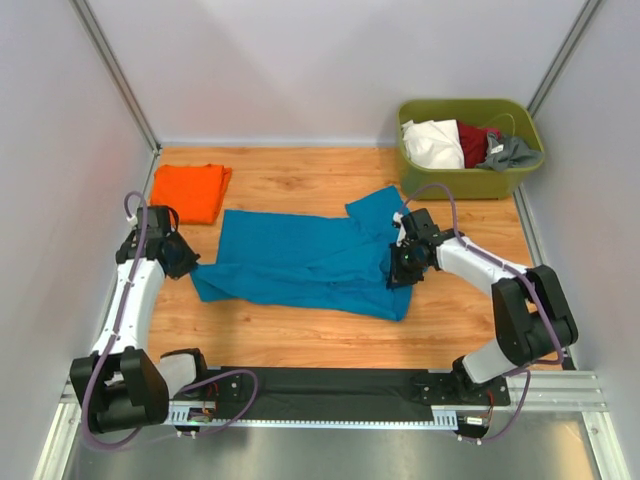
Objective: Fold and stack the t-shirts
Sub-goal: Flatten the tshirt out
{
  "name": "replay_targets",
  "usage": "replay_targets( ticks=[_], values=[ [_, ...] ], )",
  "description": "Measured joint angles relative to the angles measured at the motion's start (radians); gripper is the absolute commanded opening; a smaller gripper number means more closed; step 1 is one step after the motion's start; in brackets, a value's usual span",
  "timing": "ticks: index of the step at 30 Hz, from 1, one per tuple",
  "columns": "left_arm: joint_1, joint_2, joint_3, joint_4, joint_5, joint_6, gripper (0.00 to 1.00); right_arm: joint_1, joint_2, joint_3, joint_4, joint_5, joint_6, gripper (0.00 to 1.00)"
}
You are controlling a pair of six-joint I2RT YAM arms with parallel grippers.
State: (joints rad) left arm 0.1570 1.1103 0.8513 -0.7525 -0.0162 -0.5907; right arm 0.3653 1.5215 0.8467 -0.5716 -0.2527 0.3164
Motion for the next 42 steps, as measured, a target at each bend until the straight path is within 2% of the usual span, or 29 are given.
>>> replay_targets(
  ticks=[4, 12, 13, 21, 25, 30, 35, 42],
  values=[
    [0.000, 0.027, 0.100, -0.049, -0.023, 0.024, 0.00, 0.000, -0.026, 0.118, -0.077, 0.022, -0.002, 0.00],
    [0.000, 0.154, 0.588, -0.140, -0.087, 0.056, 0.00, 0.000, -0.117, 0.674, -0.196, 0.130, -0.060, 0.00],
    [0.000, 0.157, 0.603, -0.141, -0.089, 0.056, 0.00, 0.000, -0.118, 0.732, -0.201, 0.138, -0.070, 0.00],
    [0.000, 0.251, 0.975, -0.229, -0.097, 0.067, 0.00, -0.010, -0.090, 1.046, -0.256, 0.235, -0.127, 0.00],
    [-0.001, 0.332, 1.226, -0.277, -0.099, 0.097, 0.00, -0.026, -0.056, 1.186, -0.220, 0.312, -0.172, 0.00],
    [-0.005, 0.437, 1.522, -0.309, -0.109, 0.129, 0.00, -0.076, -0.030, 1.310, -0.097, 0.357, -0.240, 0.00],
    [-0.007, 0.450, 1.564, -0.306, -0.098, 0.129, 0.00, -0.101, 0.074, 1.534, 0.002, 0.343, -0.319, 0.00],
    [-0.011, 0.437, 1.500, -0.302, -0.134, 0.181, 0.00, -0.101, 0.067, 1.483, 0.085, 0.269, -0.417, 0.00]
  ],
)
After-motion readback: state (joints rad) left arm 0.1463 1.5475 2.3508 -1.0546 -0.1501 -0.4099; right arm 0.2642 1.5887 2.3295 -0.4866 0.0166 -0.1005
